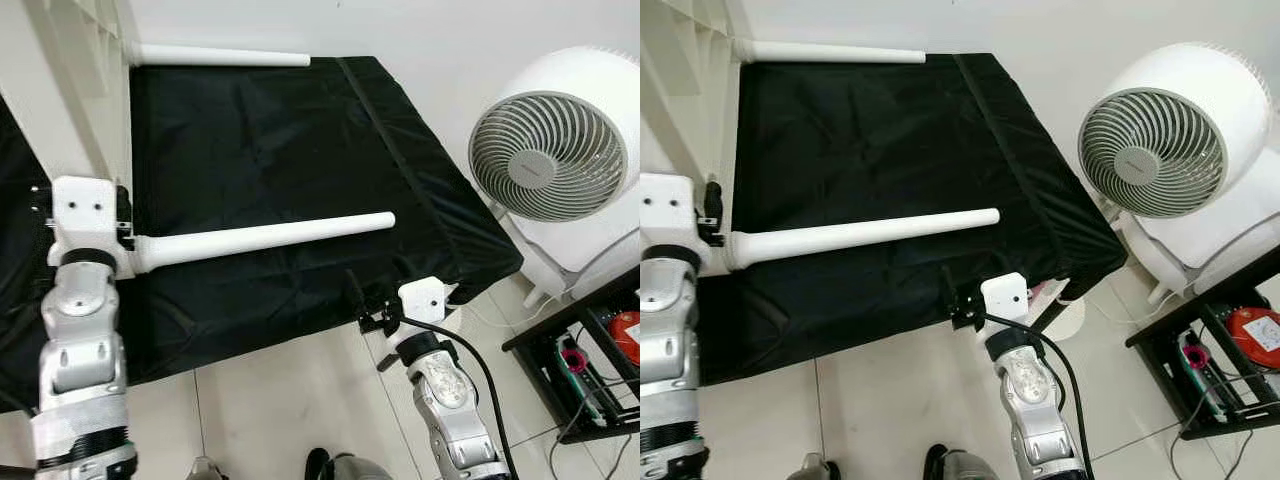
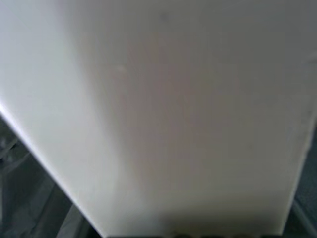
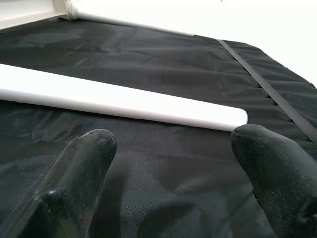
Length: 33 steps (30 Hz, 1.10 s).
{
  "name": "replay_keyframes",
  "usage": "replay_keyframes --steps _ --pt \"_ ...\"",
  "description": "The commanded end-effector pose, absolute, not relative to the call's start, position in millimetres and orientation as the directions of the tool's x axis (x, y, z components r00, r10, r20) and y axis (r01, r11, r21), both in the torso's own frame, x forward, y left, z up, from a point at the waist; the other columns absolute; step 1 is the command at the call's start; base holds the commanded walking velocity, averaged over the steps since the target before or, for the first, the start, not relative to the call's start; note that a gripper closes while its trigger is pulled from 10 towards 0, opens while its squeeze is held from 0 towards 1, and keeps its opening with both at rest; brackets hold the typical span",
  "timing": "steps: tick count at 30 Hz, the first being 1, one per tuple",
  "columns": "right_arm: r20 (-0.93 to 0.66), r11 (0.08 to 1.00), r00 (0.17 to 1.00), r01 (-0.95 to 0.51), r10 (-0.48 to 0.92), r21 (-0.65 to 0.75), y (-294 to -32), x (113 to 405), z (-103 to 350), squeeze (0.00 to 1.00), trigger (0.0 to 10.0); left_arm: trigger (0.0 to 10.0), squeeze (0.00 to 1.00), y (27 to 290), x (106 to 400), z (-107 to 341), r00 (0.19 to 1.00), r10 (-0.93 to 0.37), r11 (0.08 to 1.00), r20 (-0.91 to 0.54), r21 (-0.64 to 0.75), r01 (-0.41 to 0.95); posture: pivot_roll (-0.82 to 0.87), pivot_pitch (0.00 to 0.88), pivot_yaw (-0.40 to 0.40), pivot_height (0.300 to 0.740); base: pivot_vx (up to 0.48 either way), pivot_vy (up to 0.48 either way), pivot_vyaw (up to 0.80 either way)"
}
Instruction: Building children table
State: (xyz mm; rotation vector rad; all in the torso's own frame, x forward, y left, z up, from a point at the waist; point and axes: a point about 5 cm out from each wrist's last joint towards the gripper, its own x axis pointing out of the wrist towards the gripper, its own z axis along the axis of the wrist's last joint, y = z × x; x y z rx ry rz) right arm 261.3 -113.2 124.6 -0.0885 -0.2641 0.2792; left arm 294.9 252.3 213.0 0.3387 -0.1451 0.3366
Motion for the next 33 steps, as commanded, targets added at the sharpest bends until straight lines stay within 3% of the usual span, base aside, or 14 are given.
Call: replay_keyframes --steps 1,11,17,18,19,23,24,25,32,33 --pt "0.218 0.958 0.935 -0.259 0.28 -0.121 -116.2 261.2 119.1 0.0 10.0 0.0 0.0 290.9 277.3 219.6 0.846 0.48 0.773 0.232 0.344 -0.533 0.22 0.14 -0.084 0.74 0.0 0.0 0.0" --pt "0.225 0.957 0.933 -0.255 0.281 -0.139 -119.6 263.0 120.4 0.0 10.0 0.0 0.0 296.4 258.9 223.9 0.851 0.467 0.772 0.242 0.359 -0.525 0.21 0.132 -0.085 0.74 0.0 0.0 0.0" --pt "0.228 0.958 0.933 -0.249 0.277 -0.145 -122.5 265.6 121.7 0.0 10.0 0.0 0.0 280.2 245.0 219.8 0.875 0.418 0.822 0.244 0.309 -0.478 0.21 0.133 -0.091 0.74 0.0 0.0 0.0" --pt "0.227 0.956 0.932 -0.255 0.282 -0.144 -120.6 266.9 121.3 0.0 10.0 4.5 0.0 270.3 247.3 218.5 0.902 0.351 0.864 0.253 0.283 -0.416 0.23 0.137 -0.105 0.74 0.0 0.0 0.0" --pt "0.225 0.954 0.93 -0.262 0.289 -0.143 -118.6 267.4 121.0 0.0 10.0 10.0 0.0 264.5 249.7 218.2 0.917 0.306 0.882 0.257 0.286 -0.374 0.23 0.137 -0.105 0.74 0.0 0.0 0.0" --pt "0.227 0.948 0.924 -0.28 0.309 -0.15 -115.0 268.4 121.7 0.0 10.0 10.0 0.0 256.2 254.3 221.6 0.929 0.24 0.903 0.28 0.287 -0.32 0.23 0.137 -0.106 0.74 0.0 0.0 0.0" --pt "0.228 0.946 0.922 -0.284 0.314 -0.155 -114.8 269.5 122.3 0.0 10.0 10.0 0.73 251.3 258.0 224.1 0.936 0.198 0.913 0.29 0.293 -0.284 0.23 0.136 -0.106 0.74 0.0 0.0 0.0" --pt "0.231 0.946 0.921 -0.282 0.313 -0.158 -115.9 270.5 123.0 0.0 10.0 10.0 1.0 248.4 261.0 226.0 0.941 0.168 0.925 0.295 0.282 -0.253 0.23 0.134 -0.102 0.74 0.0 0.0 0.0" --pt "0.232 0.95 0.925 -0.269 0.301 -0.16 -119.2 270.5 122.8 0.0 10.0 10.0 1.0 246.4 265.3 228.5 0.948 0.132 0.932 0.289 0.29 -0.218 0.22 0.131 -0.093 0.74 0.0 0.0 0.0" --pt "0.232 0.951 0.926 -0.267 0.298 -0.158 -119.0 270.4 122.4 0.0 10.0 10.0 0.0 245.4 266.5 229.1 0.951 0.117 0.925 0.285 0.316 -0.209 0.21 0.13 -0.087 0.74 0.0 0.0 0.0"
